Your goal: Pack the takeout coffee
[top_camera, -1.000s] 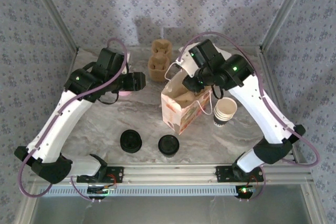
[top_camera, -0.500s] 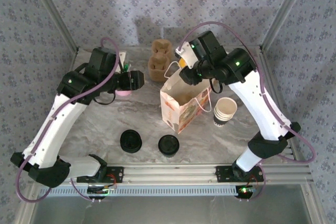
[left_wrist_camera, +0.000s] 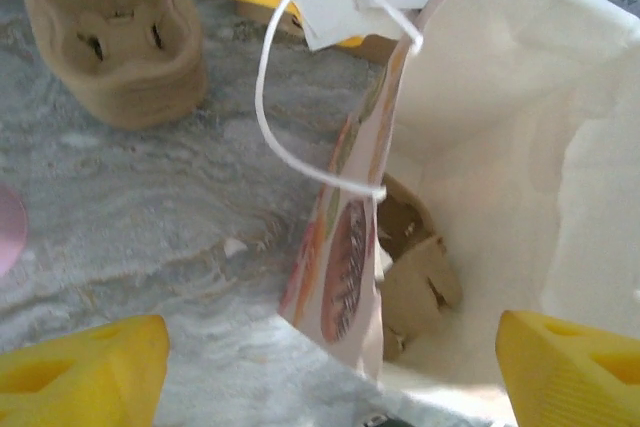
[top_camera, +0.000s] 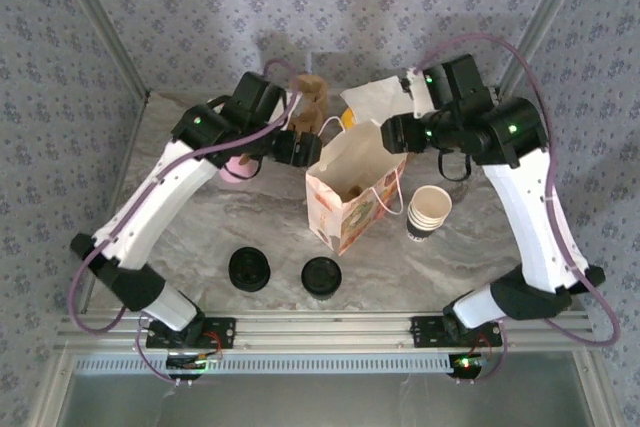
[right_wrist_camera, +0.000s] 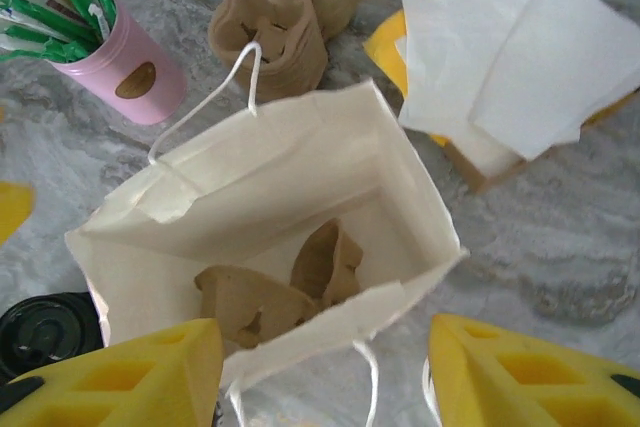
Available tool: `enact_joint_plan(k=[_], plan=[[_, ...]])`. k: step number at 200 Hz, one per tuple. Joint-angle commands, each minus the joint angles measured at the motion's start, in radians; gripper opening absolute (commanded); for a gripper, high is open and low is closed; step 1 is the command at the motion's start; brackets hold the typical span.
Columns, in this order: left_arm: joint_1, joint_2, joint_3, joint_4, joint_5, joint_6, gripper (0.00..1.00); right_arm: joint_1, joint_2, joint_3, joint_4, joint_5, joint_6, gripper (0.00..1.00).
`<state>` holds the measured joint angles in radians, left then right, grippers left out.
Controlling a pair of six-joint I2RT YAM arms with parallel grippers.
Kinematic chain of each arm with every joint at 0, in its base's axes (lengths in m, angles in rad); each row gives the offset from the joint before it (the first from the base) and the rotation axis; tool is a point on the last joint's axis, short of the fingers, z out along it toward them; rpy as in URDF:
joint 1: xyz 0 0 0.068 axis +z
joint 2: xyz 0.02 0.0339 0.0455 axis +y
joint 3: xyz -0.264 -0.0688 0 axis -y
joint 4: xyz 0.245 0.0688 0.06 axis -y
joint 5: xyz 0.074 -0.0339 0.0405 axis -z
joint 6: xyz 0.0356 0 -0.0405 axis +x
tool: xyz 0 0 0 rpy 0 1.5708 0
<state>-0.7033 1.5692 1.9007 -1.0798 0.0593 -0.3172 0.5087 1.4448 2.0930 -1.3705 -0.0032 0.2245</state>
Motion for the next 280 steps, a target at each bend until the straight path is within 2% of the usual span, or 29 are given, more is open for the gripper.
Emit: enact_joint_plan(k=[1,42,81,172,202,244,280], plan=[[-0.003,0.080,0.101,-0.011,-0.032,0.116,0.85,-0.018,-0.063,-0.077,0.004,-0.088,0.106,0.59],[-0.005,0.268,0.268,-0.059,-0.003,0.241,0.85,-0.048,-0.157,-0.232,0.091,-0.137,0.142,0.59],[-0.024,0.391,0.403,-0.121,0.073,0.316,0.78,-0.067,-0.171,-0.246,0.094,-0.152,0.133,0.60],[-0.063,0.424,0.413,-0.130,0.062,0.316,0.20,-0.123,-0.180,-0.273,0.119,-0.187,0.115,0.60],[-0.076,0.386,0.444,-0.130,-0.009,0.310,0.00,-0.134,-0.198,-0.296,0.138,-0.192,0.120,0.60],[-0.089,0.278,0.412,-0.056,-0.138,0.299,0.00,-0.148,-0.231,-0.329,0.194,-0.223,0.141,0.60],[-0.102,0.202,0.331,-0.013,-0.172,0.322,0.00,-0.152,-0.230,-0.329,0.224,-0.268,0.162,0.60]])
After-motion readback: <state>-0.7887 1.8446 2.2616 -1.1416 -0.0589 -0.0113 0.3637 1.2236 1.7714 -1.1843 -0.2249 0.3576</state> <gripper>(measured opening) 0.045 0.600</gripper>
